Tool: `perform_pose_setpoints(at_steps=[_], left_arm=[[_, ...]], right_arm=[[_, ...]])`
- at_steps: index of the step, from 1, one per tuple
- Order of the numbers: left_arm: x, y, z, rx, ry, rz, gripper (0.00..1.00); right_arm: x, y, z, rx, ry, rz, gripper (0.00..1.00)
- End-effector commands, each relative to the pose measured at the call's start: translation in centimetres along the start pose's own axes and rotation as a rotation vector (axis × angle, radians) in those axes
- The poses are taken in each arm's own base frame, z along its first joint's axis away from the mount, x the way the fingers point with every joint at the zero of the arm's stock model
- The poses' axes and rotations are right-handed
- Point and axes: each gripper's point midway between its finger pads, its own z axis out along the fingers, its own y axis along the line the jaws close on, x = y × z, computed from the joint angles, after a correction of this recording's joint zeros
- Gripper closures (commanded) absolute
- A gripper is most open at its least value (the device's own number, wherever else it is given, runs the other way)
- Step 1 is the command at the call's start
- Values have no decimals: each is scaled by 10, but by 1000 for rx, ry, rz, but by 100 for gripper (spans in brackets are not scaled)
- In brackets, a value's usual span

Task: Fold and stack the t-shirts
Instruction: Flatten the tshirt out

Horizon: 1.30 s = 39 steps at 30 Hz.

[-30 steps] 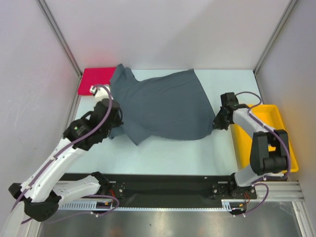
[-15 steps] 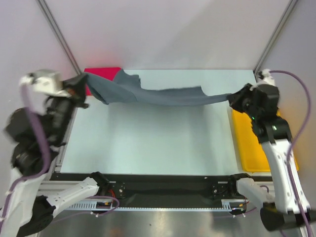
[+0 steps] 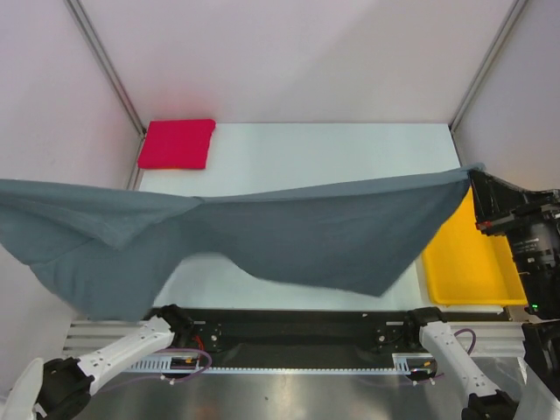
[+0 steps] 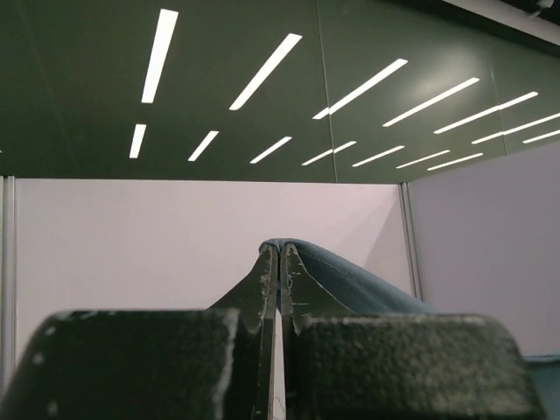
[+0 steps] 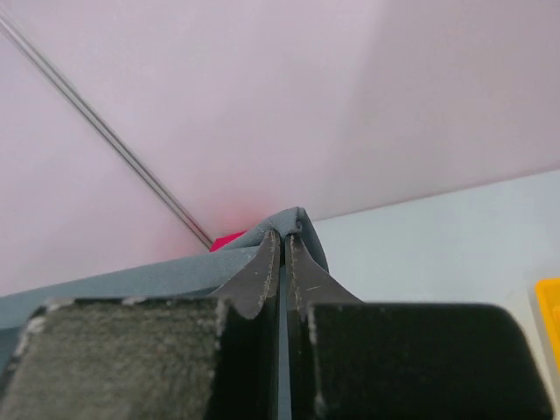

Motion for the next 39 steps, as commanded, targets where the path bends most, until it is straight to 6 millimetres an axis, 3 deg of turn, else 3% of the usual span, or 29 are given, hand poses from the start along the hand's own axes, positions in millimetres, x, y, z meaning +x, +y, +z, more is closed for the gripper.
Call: perform_pose_setpoints(at_steps=[1,3,4,5,7,8,9,10,11,12,13,14,15,17,18,19,21,22,23,25,27,31,35,37,39], left_arm=[[34,-6,36,12,50,73,100],[68,-5,52,-2,133,133,100],[100,-7,64,-10,201,162,100],[144,-5,70,-41,295,202,100],[201,-1,74,-64,406,315,100],[259,-1,73,-97,498,366,100],[284,4,71,-112,535,419,100],[312,8,69,-115,575,446,100],[361,10,64,-111,641,455,100],[389,28,58,-143,678,449,100],[403,35,62,-160,652,448,100],[444,42,44,-162,714,447,100],[489,49,32,-141,776,442,100],[542,58,16,-158,816,446,100],[588,66,-1,-173,897,439,100],[614,70,-10,-176,943,437,100],[644,85,-12,-235,960,445,100],[686,91,-35,-255,1036,444,100],[695,95,-29,-264,1038,433,100],[737,103,-55,-288,1129,399,100],[752,108,-56,-291,1139,384,100],[777,124,-76,-349,1192,343,100],[777,133,-67,-415,1193,292,100],[765,140,-63,-471,1181,311,100],[733,150,-38,-566,1124,304,100]], right_arm=[[12,-16,18,91,74,-2,100],[28,-28,34,140,125,-2,100],[34,-34,39,156,137,-6,100],[57,-48,51,193,194,-13,100],[79,-63,68,221,231,-23,100],[107,-81,77,263,288,-23,100],[126,-92,88,285,321,-16,100],[132,-96,102,282,304,-12,100],[146,-103,112,284,324,-9,100],[179,-123,125,328,394,-3,100],[185,-129,139,334,385,-10,100],[197,-137,149,338,393,-24,100],[233,-160,160,379,464,-39,100],[251,-181,186,380,446,-57,100],[288,-203,198,397,526,-61,100],[292,-209,213,383,504,-75,100],[312,-229,229,404,541,-57,100],[329,-245,243,416,568,-60,100],[334,-254,250,428,578,-71,100],[351,-274,257,460,628,-86,100],[365,-296,272,491,662,-92,100],[394,-308,284,480,785,-74,100],[401,-315,288,502,816,-71,100],[401,-317,286,529,824,-67,100],[397,-319,283,559,832,-79,100]])
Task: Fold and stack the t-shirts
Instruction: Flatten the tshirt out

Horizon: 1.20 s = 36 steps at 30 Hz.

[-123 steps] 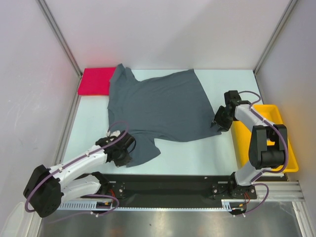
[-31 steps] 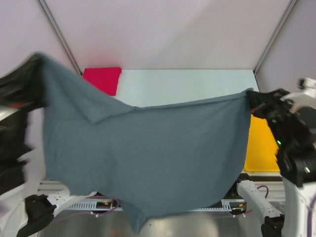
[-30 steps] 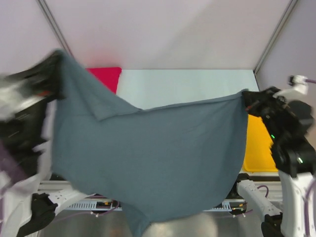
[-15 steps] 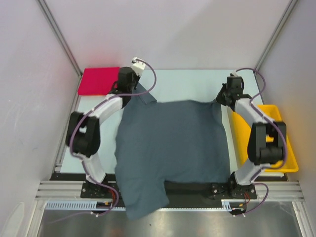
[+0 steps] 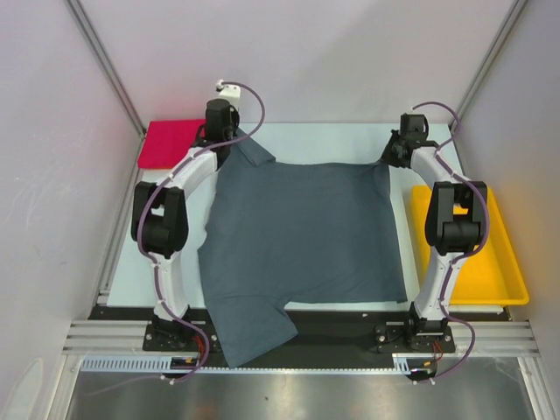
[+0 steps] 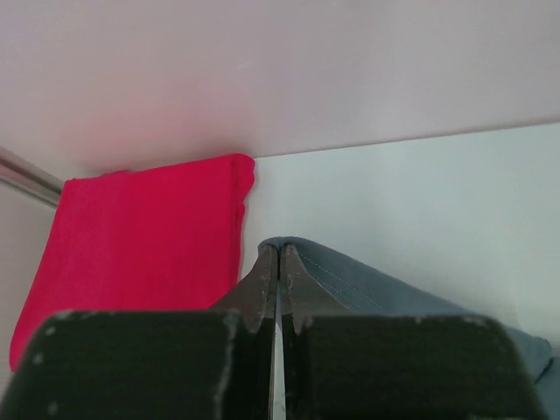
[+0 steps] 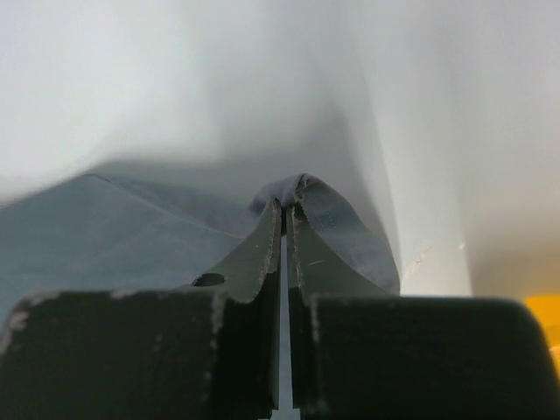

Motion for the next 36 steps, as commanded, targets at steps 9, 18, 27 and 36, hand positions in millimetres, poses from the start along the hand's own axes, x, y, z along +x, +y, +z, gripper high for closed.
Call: perform_pose_setpoints(at_steps=[9,18,27,36], left_arm=[[-128,50,-76,-254,-161,-44,100],[-98,6,-54,-177,-128,-5,100],[-42,3,6,-203,-55,73,100],[-18,-15,40,-110,-37,19,100]], right_arm=[[-17,-30,-25,124,-25,-3,100],[-29,-44,-54,216,-90,7,100],[-41,-27,-13,141,-77,7,100],[-37,-29,17,141,-22,6,100]])
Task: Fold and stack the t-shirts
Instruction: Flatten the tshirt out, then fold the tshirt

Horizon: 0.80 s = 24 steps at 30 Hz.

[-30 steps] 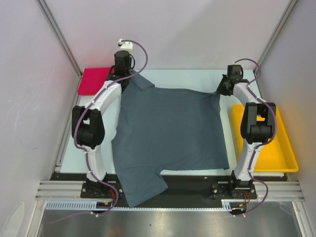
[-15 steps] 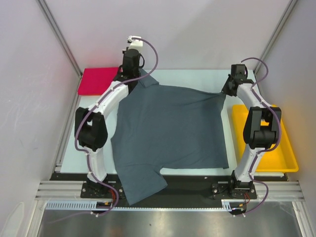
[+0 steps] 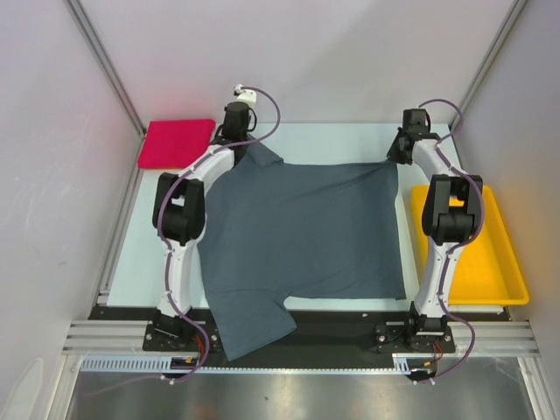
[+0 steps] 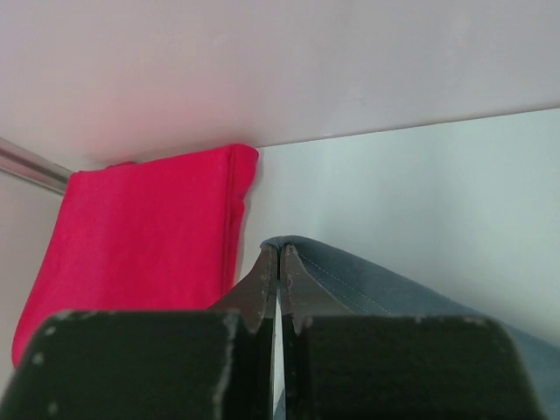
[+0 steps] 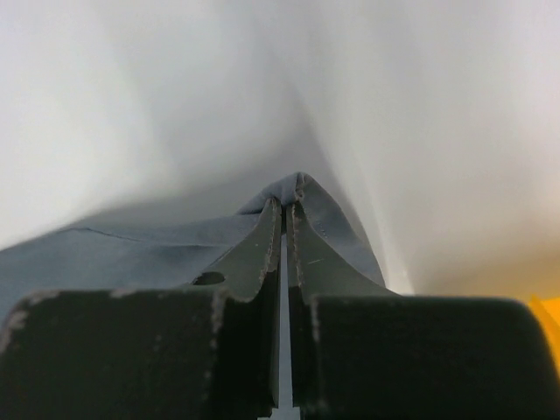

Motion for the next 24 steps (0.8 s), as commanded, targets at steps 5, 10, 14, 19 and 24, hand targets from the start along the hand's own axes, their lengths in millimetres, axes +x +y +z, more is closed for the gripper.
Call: perform_pose_setpoints(at_steps=[5,10,14,19,24], left_arm=[[-62,14,-19,41,-87,-158,100],[-65,21,-53,92,-2,-226,100],[-48,29,-84,132,123,-236,100],[-26,58,-115,96,200,-297,100],[4,74,-131,104,285,-361,100]], right_arm=[[-14,10,-2,-32,24,-20,100],[-3,13,-16,-30,116,12,100],[25,11,-29,-46,263,50,100],[49,10,-34,-62,354,54,100],[61,7,-36,-61,394,70,100]])
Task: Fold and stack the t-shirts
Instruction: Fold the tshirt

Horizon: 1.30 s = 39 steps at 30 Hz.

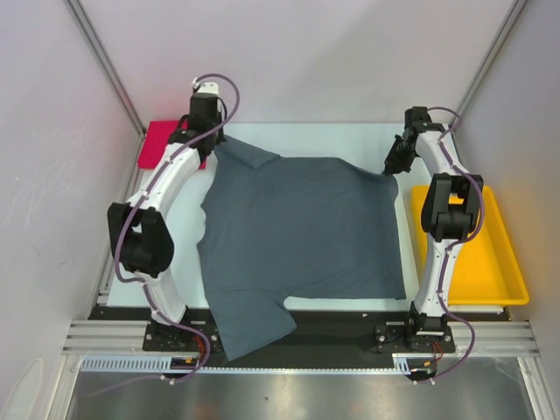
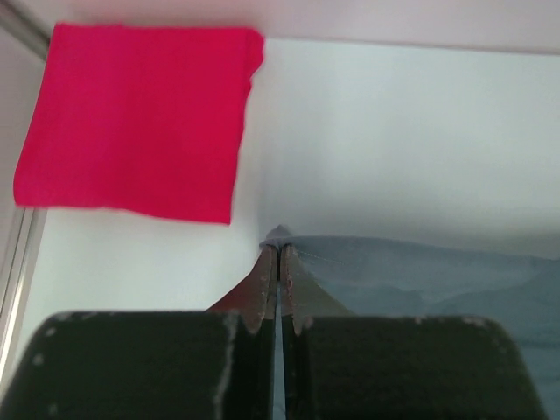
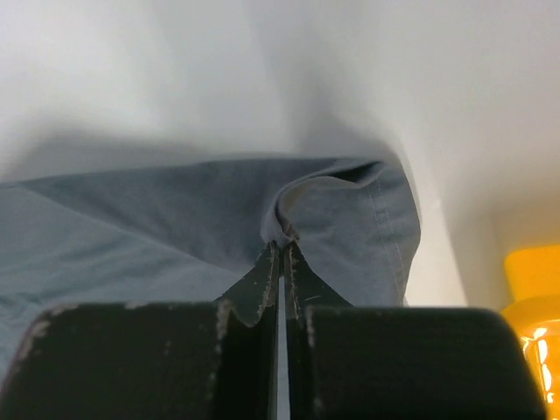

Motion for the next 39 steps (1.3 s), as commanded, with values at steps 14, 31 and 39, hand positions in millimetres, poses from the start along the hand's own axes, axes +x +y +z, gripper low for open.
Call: perform_pose_setpoints(at_steps=[14,31,39], left_arm=[[86,21,-71,58,219,-177,100],[154,42,-152,43,294,-308,100],[178,53,-149,-16,332,-273,100]], right_arm=[[48,-29,-40,1,78,38,100],[53,-36,-29,5,115,28,100],[70,-40,-35,2,138,41,100]])
